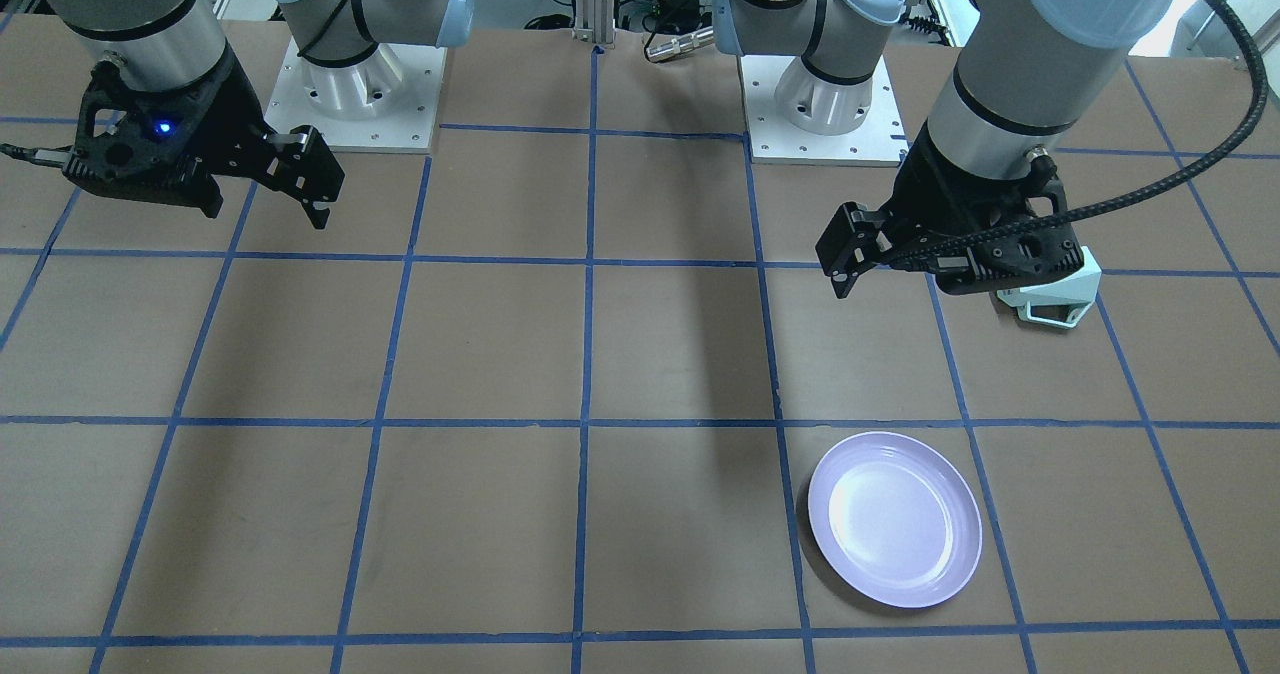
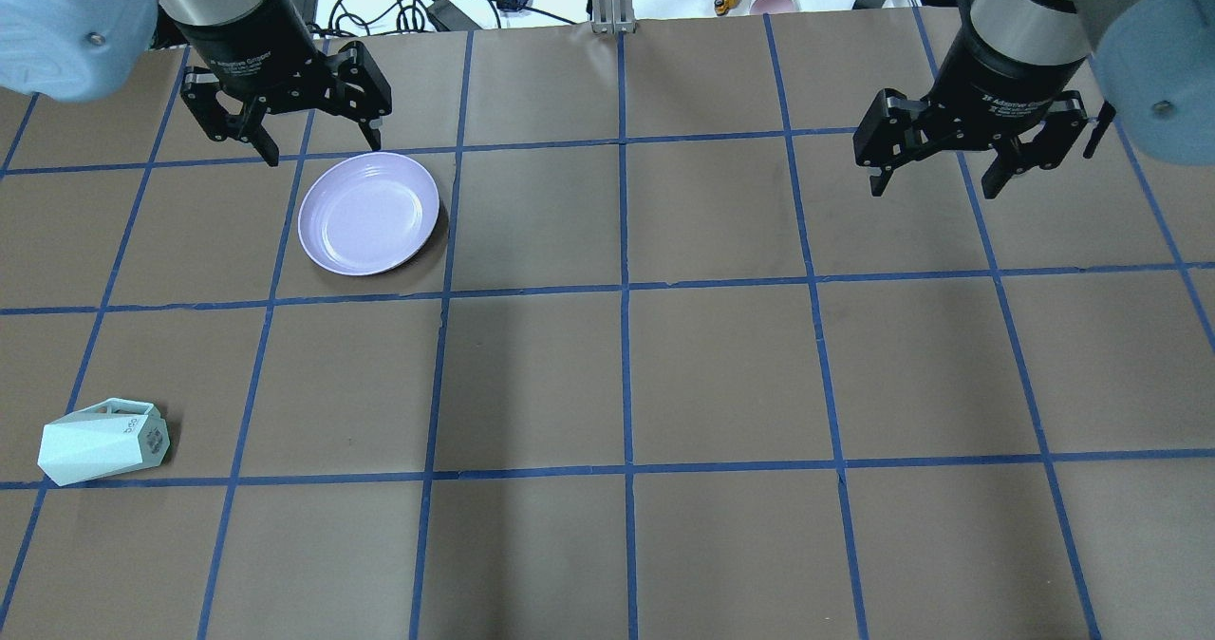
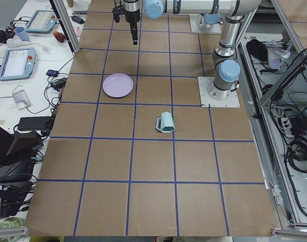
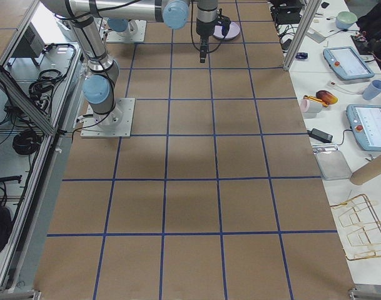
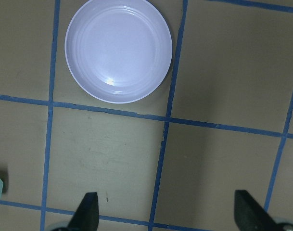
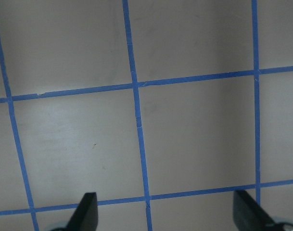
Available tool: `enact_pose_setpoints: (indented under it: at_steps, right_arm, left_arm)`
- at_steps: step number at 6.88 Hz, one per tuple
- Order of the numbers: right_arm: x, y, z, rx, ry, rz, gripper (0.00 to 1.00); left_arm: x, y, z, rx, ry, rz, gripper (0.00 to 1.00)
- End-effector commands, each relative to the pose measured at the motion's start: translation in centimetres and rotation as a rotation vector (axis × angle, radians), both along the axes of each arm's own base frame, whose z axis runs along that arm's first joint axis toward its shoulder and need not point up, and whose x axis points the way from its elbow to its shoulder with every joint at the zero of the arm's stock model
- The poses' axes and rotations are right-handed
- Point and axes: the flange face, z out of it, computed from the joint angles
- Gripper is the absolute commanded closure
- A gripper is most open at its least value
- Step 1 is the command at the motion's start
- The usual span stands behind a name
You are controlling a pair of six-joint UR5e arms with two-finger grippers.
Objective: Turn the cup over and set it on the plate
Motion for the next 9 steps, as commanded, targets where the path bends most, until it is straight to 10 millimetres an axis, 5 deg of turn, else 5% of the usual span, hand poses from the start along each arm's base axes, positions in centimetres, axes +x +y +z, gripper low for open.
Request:
enact_pose_setpoints:
  at_steps: [1, 5, 9]
  right_arm:
    - [0.0, 0.0, 0.0, 0.000, 0.000, 0.000, 0.00]
    - [0.0, 0.0, 0.0, 0.000, 0.000, 0.000, 0.00]
    - [0.0, 0.0, 0.0, 0.000, 0.000, 0.000, 0.00]
  left_arm:
    - [0.2, 0.0, 0.0, -0.001, 0.002, 0.004, 0.00]
    - [-0.1, 2.8, 0.6, 0.005, 0.022, 0.003, 0.00]
    - [0.0, 2.8, 0.7, 0.000, 0.023, 0.006, 0.00]
